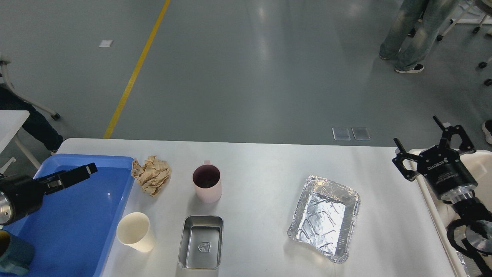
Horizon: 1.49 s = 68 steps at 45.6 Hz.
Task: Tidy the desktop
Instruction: 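Reach the left gripper forward and close it on the pink mug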
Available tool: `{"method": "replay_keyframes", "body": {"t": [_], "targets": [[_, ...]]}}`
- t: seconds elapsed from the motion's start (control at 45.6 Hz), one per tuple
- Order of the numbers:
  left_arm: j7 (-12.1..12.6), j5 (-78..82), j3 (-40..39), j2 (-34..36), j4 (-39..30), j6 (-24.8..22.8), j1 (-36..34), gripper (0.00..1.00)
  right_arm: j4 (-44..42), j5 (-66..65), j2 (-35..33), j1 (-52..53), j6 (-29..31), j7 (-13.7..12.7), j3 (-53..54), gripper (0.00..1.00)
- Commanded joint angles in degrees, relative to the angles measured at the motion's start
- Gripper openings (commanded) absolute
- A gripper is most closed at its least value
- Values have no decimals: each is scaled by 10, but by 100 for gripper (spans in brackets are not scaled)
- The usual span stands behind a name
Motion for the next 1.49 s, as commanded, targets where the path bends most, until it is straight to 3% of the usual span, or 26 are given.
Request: {"method": "replay_keyframes", "body": {"t": [0.0, 0.417, 0.592, 1.294, 1.469], "targets": [[1, 2, 54, -22, 31, 0, -74, 90, 0, 0, 0, 0, 0, 0, 0, 100], [19, 121, 185, -220, 158, 1, -251, 89, 0, 0, -2, -1, 0, 0, 1, 100], [34, 131, 212, -265, 198, -3, -265, 89, 0, 0, -6, -5, 1, 1, 2, 100], [37, 188, 225, -390, 314, 1, -287, 88, 0, 0, -9, -12, 3, 7, 9, 100], [54, 213, 225, -410, 345, -1, -287, 72, 0, 0, -9, -12, 3, 7, 9, 100]]}}
